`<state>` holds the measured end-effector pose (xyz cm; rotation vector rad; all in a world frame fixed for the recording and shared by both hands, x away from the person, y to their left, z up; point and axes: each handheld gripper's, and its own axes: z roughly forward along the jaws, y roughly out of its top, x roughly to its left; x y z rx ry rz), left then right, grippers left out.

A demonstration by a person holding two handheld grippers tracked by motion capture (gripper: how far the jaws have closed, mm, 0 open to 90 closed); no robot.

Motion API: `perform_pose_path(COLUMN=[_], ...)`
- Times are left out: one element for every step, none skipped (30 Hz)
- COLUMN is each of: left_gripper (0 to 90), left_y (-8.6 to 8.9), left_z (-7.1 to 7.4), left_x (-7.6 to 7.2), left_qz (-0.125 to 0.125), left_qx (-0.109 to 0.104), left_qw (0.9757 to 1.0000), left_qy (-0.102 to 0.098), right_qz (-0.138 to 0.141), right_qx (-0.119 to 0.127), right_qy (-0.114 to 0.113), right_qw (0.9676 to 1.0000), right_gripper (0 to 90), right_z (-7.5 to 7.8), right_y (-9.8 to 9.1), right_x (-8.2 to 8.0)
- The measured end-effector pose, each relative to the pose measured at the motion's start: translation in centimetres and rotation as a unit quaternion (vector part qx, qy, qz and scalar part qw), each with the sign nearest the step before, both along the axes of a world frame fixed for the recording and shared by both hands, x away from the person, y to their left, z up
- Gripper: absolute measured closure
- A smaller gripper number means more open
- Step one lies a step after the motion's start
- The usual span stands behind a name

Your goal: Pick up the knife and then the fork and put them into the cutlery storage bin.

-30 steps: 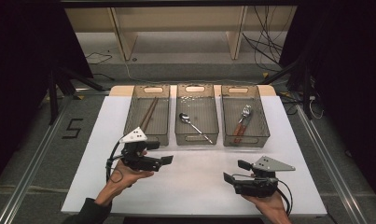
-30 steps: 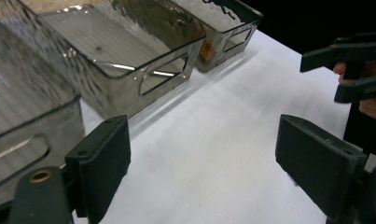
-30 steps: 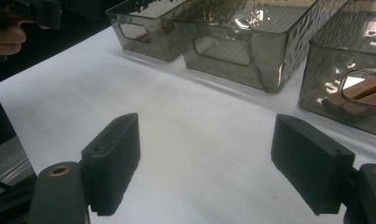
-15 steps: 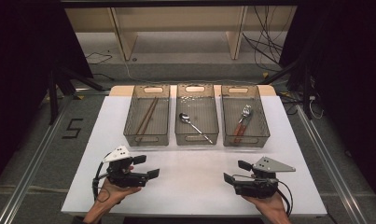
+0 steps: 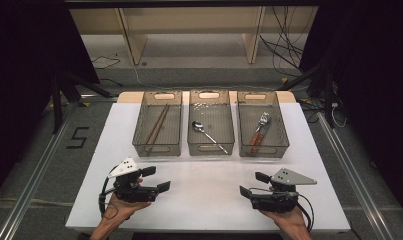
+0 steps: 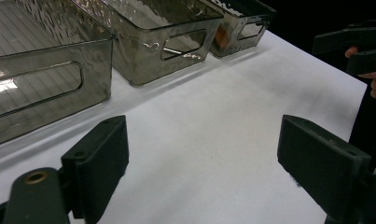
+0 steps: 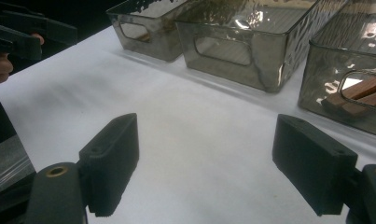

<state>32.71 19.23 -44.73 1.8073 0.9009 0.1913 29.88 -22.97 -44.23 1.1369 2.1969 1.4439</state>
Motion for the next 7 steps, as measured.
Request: perform_pose_path(left_gripper=[16.2, 16.2, 16.2, 16.2, 16.2, 16.2, 16.2], left_y=[0.0, -0.03, -0.04, -0.05, -0.04, -0.03, -0.01], left_z=[-0.01, -0.02, -0.03, -0.04, -0.05, -0.05, -0.05], left_x=[0.01, 0.02, 0.02, 0.03, 0.03, 0.04, 0.04], left_qz=[-0.001, 0.0, 0.0, 0.0, -0.001, 0.0, 0.0], left_qx=[0.0, 0.0, 0.001, 0.001, 0.001, 0.001, 0.001], left_qw=[1.0, 1.0, 1.0, 1.0, 1.0, 1.0, 1.0], left_qy=[0.002, 0.002, 0.002, 0.003, 0.003, 0.003, 0.003], right_qz=[0.0, 0.0, 0.0, 0.0, 0.001, 0.0, 0.0], right_qx=[0.0, 0.0, 0.0, 0.0, 0.0, 0.0, 0.0], right_qy=[0.0, 0.0, 0.0, 0.0, 0.0, 0.0, 0.0], right_qw=[1.0, 1.0, 1.0, 1.0, 1.0, 1.0, 1.0], right_gripper=[23.6, 23.6, 23.5, 23.5, 23.5, 23.5, 23.5], right_z=[0.0, 0.0, 0.0, -0.01, -0.02, -0.02, -0.02], right_y=[0.0, 0.01, 0.01, 0.01, 0.0, 0.0, 0.0], right_x=[0.01, 0.01, 0.01, 0.02, 0.02, 0.03, 0.02])
